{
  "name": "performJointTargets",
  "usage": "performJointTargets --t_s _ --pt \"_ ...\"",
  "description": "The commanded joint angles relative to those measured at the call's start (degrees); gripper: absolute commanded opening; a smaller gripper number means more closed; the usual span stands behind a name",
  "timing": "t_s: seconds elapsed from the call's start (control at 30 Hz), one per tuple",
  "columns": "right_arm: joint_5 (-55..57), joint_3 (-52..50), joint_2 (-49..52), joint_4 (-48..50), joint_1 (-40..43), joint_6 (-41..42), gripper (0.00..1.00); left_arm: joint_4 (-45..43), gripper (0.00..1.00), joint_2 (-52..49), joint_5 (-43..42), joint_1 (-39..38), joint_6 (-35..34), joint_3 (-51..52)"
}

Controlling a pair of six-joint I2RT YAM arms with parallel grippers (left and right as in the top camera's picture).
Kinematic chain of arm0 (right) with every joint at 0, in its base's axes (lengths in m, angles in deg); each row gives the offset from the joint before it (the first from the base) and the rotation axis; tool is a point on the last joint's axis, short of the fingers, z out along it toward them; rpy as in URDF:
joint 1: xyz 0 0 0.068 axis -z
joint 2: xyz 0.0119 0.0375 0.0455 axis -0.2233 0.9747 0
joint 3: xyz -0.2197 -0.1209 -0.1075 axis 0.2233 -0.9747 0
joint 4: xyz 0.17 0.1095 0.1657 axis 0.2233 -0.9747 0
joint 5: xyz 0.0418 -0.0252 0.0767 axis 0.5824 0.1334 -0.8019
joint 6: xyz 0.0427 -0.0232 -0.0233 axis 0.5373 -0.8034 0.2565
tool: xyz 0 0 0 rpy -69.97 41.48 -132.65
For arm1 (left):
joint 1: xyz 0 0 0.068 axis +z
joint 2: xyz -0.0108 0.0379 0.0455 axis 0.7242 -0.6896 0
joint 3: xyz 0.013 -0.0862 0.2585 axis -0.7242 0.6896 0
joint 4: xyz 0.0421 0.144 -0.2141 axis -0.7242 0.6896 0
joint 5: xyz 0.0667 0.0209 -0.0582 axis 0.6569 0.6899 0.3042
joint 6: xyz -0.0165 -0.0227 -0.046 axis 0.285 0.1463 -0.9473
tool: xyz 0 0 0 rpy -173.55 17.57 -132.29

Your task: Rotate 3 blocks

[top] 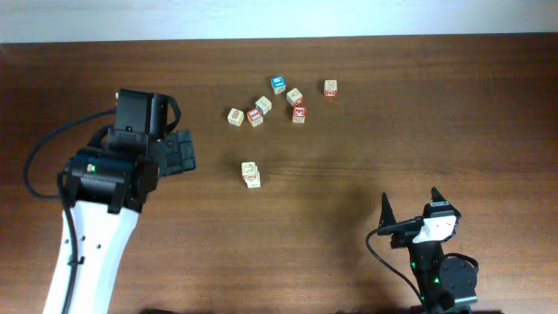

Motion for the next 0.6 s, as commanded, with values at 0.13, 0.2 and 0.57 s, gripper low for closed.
performJointTargets --t_s 0.13,0.2,0.57 --pt "0.55 -0.52 -0.63 -0.15 0.33 -0.17 0.98 -49.27 0.99 38.69 -17.05 9.2 14.01 45.81" --pt "0.55 -0.52 -0.63 -0.15 0.33 -0.17 0.98 -60.89 0.99 49.13 -17.9 9.27 19.06 59.54" --pt "0.55 -0.52 -0.63 -0.15 0.33 -0.17 0.98 -62.23 0.99 73.53 -13.94 12.13 32.63 81.66"
